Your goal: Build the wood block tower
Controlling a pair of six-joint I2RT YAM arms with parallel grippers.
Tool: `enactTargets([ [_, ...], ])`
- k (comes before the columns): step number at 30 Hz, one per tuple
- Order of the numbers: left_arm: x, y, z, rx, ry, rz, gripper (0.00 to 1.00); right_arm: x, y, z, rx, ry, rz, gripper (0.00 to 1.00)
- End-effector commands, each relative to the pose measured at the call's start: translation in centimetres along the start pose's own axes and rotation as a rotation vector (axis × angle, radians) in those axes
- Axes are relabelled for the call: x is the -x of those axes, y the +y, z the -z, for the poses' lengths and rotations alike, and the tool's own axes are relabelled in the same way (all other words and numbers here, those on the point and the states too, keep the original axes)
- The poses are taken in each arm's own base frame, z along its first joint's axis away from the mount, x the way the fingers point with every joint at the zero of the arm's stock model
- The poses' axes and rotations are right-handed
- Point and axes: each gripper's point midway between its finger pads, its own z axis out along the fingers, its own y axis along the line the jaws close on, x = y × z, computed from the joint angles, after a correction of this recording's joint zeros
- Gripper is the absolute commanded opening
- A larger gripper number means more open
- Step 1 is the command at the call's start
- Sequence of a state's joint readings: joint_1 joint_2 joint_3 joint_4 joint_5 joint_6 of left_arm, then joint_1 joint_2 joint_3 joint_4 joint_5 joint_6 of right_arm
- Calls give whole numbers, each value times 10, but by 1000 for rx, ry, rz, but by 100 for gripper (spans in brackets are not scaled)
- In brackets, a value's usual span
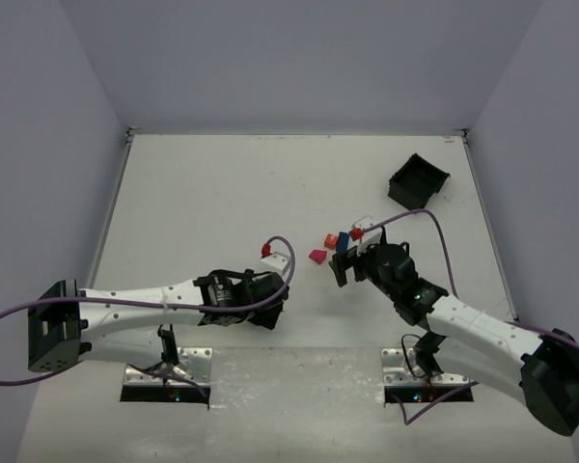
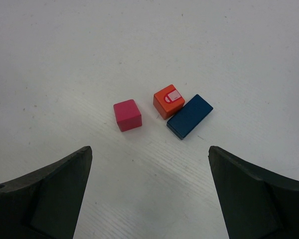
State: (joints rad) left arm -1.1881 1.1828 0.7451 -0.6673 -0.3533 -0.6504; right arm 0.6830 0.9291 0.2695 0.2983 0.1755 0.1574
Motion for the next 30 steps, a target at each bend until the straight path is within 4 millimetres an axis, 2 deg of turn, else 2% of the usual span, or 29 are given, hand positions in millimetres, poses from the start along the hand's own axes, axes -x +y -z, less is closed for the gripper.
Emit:
enactTargets([
  [1,20,-17,12,-57,-56,-3,58,26,2,-3,16,-62,3,99],
  [6,42,-24,26,-86,-126,-5,58,25,5,-4,28,-56,11,99],
  [11,61,-29,43,-125,-196,16,69,26,7,-4,40,-55,10,99],
  [14,79,-31,57,-139,-258,39,69,28,7,-2,43,-63,7,99],
  [19,126,-32,84,-146,-436,163,83,29,12,-1,71,-72,3,99],
  [21,143,-29,92,-148,-520,231,98,29,12,0,68,-71,0,99],
  [26,161,-19,100,-131,-624,309,100,28,12,1,67,-67,-6,99],
  [30,171,-3,93,-76,-632,356,100,28,10,2,57,-71,-12,99],
])
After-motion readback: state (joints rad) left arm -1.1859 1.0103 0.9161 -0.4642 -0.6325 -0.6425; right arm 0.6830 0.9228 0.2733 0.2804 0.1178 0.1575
